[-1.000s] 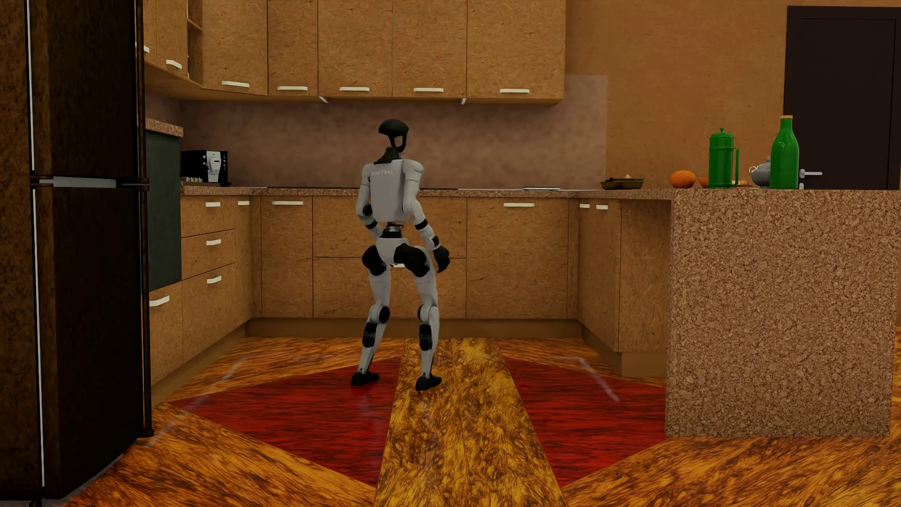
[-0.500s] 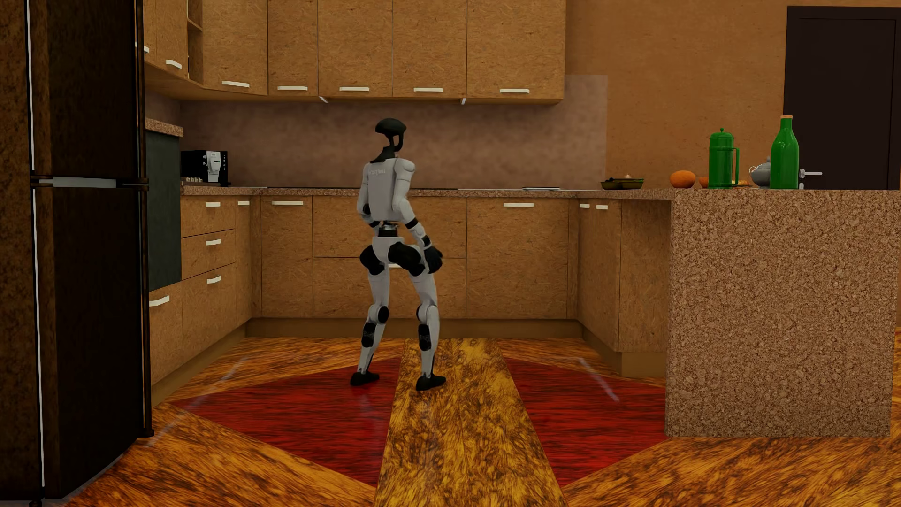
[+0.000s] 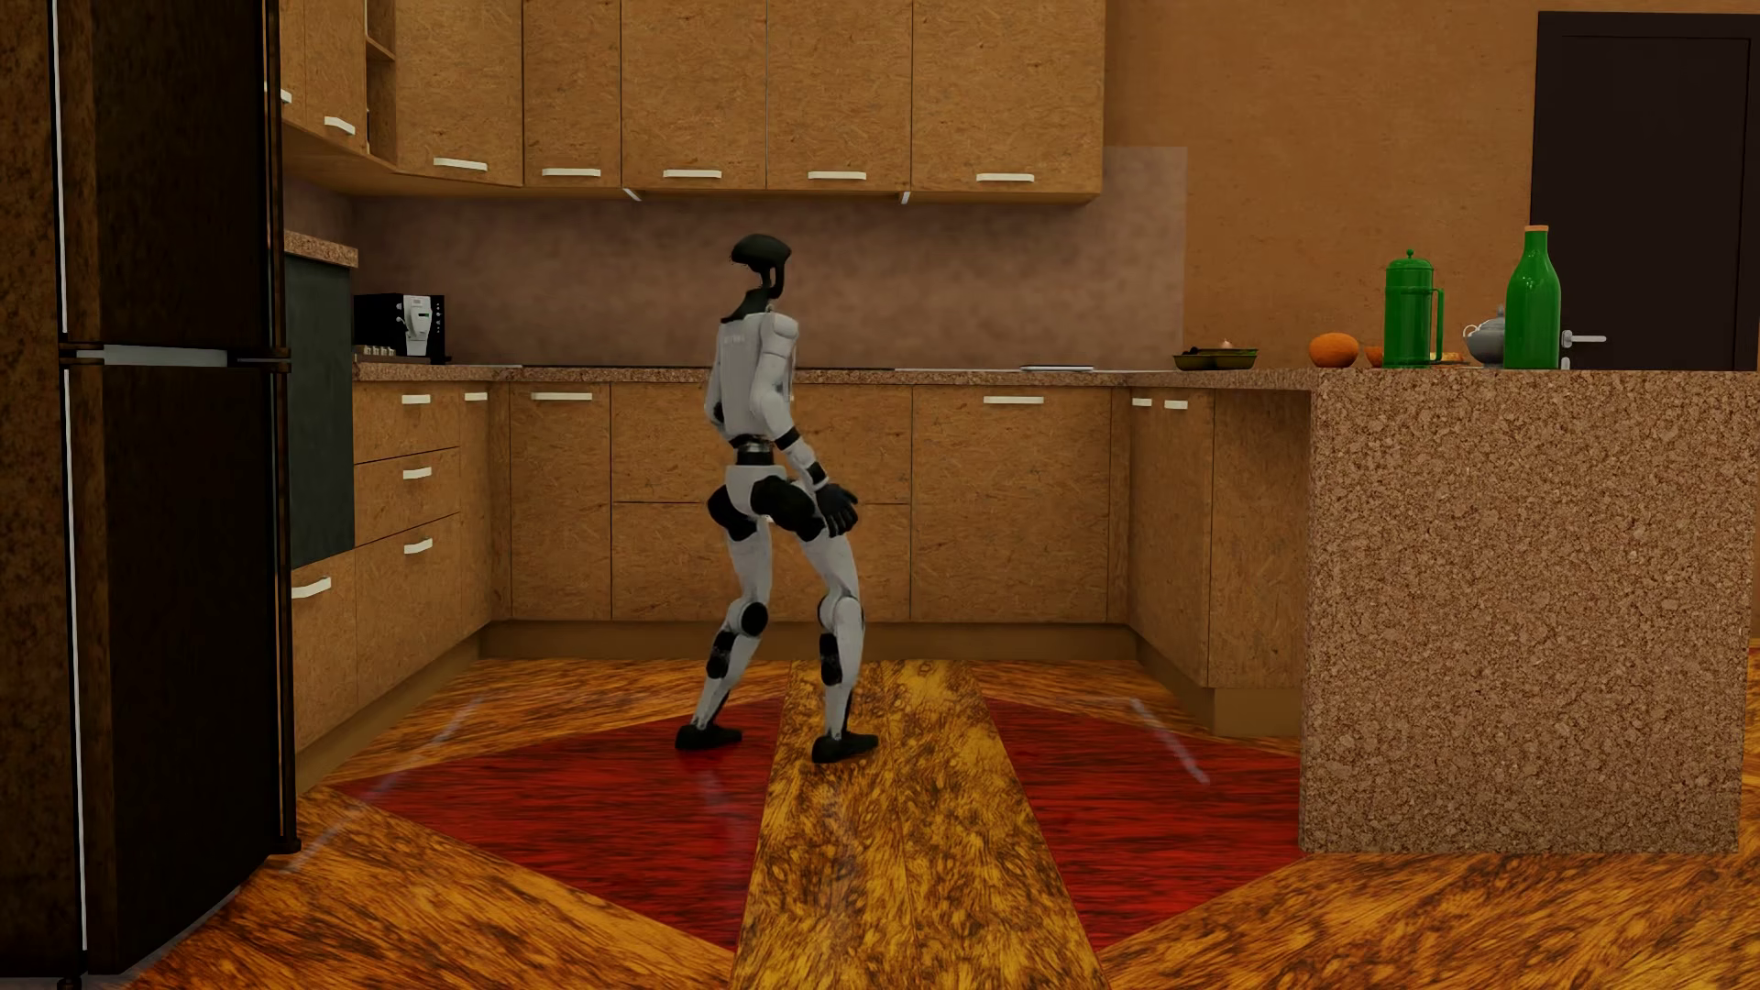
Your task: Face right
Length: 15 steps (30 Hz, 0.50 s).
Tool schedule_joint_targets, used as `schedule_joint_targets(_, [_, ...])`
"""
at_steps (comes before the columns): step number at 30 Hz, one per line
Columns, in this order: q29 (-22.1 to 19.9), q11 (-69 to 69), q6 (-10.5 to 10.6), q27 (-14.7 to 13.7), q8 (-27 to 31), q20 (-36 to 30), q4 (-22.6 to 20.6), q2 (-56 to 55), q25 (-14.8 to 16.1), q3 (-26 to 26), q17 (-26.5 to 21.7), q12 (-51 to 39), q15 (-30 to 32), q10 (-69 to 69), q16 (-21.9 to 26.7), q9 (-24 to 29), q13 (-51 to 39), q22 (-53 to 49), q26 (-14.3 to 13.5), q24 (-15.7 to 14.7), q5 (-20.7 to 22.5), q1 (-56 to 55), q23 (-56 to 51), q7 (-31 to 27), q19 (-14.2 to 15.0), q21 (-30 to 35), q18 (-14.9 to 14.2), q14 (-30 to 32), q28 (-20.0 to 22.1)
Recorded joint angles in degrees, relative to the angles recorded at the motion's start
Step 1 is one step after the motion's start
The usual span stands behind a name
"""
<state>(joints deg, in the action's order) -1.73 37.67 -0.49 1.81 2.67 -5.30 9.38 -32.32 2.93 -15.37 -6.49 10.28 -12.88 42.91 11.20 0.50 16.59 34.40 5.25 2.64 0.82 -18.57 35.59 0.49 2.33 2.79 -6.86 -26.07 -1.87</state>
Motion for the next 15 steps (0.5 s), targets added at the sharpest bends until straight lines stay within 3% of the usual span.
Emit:
schedule_joint_targets(1, [-1.0, 5.6, -0.7, -2.4, -1.7, 2.5, 0.1, -0.7, 2.7, -0.7, -1.2, -1.6, -8.0, -0.8, 2.0, 0.6, 0.1, 1.3, 1.2, -0.2, -1.0, 1.3, 0.5, 1.3, -2.2, -0.6, -1.3, 0.2, -0.3])
schedule_joint_targets(2, [-1.3, 10.5, -1.4, -4.0, -2.7, 3.7, -0.2, -0.2, 3.9, 0.3, -3.1, -3.3, -13.6, 1.3, 2.4, 0.9, -0.4, -0.1, 2.0, -0.5, -2.7, 0.8, 2.0, 2.1, -5.6, 0.0, 0.3, -1.3, -0.1])
schedule_joint_targets(3, [-1.0, 9.5, -0.7, -4.4, -2.1, 3.0, 0.0, -0.5, 4.0, 3.0, -4.3, -4.5, -6.7, 6.0, -0.4, 1.6, -1.6, -1.1, 1.2, -0.8, -2.7, -1.2, 3.3, 1.6, 1.5, 0.1, 0.2, -1.8, 0.9])
schedule_joint_targets(4, [-0.2, 7.7, 0.2, -4.2, -1.0, 1.1, -0.4, -0.8, 4.0, 5.0, -4.1, -3.8, -0.7, 11.5, -2.3, 1.9, -2.8, -1.9, -0.8, -1.2, -1.5, -4.2, 4.1, 0.0, -0.3, -0.3, 0.1, -0.1, 1.8])
schedule_joint_targets(5, [1.3, 6.1, 1.2, -3.4, 0.3, -0.1, -2.0, -1.3, 4.2, 6.6, -1.7, -3.1, 0.8, 15.8, -2.1, 2.0, -2.2, -0.7, -3.0, -1.2, -0.6, -7.6, 3.1, -2.3, 0.1, -1.3, 0.9, 3.6, 2.0])
schedule_joint_targets(6, [1.6, 4.6, 2.6, -3.2, 0.7, 1.6, -2.6, -1.5, 4.6, 6.4, -1.5, -2.0, 0.9, 9.6, -2.2, 1.9, -1.7, 0.2, -3.5, -0.4, 0.0, -7.8, 2.9, -3.6, 0.1, -0.7, 2.2, 2.2, 1.2])
schedule_joint_targets(7, [0.9, 4.2, 3.1, -2.8, 1.2, 2.7, -2.1, -1.7, 4.1, 4.5, 0.3, 0.1, -0.6, 3.9, -1.2, 1.9, -1.7, 0.9, -3.8, 0.1, 0.5, -6.2, 1.7, -2.9, -1.1, -2.9, 0.4, 1.1, 0.4])
schedule_joint_targets(8, [-0.8, 4.6, 1.9, -2.2, 1.4, 2.3, -1.7, -1.8, 2.5, 1.6, 0.2, 1.9, -3.3, 2.2, 0.7, 2.0, -2.1, 0.1, -2.4, -0.1, -0.5, -4.8, 1.0, -0.7, 0.3, -0.9, -1.0, 1.8, -0.1])
schedule_joint_targets(10, [-1.0, 0.7, 1.3, 0.5, 1.5, 1.0, -1.6, 0.1, 0.3, -0.3, -1.9, 0.4, 1.6, 0.1, 0.1, 1.9, -1.3, -1.8, -0.2, -1.7, -0.9, -3.0, 1.9, 0.9, -0.2, 0.1, 1.2, 2.5, 0.5])
schedule_joint_targets(11, [-0.2, -1.6, 1.1, 2.2, 2.0, 0.4, -1.3, 0.5, 0.2, -1.0, -1.6, -0.3, 4.6, -0.5, -0.1, 1.3, -0.9, -2.3, -0.6, -2.8, -0.6, -3.0, 2.6, 1.4, -0.2, -1.6, 1.3, 2.6, 1.1])
schedule_joint_targets(12, [0.8, -2.0, 0.4, 4.2, 2.0, 0.4, -1.0, 0.5, 0.7, -2.2, -0.7, -0.6, 2.4, -2.0, 0.6, 0.9, -0.2, -1.5, -1.7, -3.3, -0.5, -2.2, 2.3, 2.2, 0.6, -0.9, 1.2, 3.2, 1.3])
schedule_joint_targets(13, [1.2, -1.0, -0.3, 6.1, 0.8, 0.9, -0.4, 0.2, 1.1, -3.3, 0.0, -0.8, -1.2, -2.8, 0.9, 0.9, -0.5, -0.8, -2.4, -3.3, -1.0, -1.5, 1.8, 3.0, -1.1, -1.3, 1.2, 3.4, 1.3])
schedule_joint_targets(14, [0.7, 2.5, -1.3, 7.4, -0.8, 1.6, -0.2, 0.7, 1.0, -2.8, -1.0, -3.4, -6.3, -2.7, -0.1, 1.5, -0.6, 1.8, -2.5, -2.7, -1.9, -0.4, 0.9, 3.6, -5.3, 0.8, 1.1, 3.0, 1.2])
schedule_joint_targets(15, [1.5, 4.8, -2.5, 7.5, -1.3, 1.2, -0.5, -0.2, 0.4, 0.4, -2.7, -4.3, -6.0, 0.7, -0.7, 1.7, -1.0, 0.0, -2.4, -2.2, -3.4, -1.4, 2.2, 3.4, -0.6, 0.7, 0.9, 1.9, 1.0])
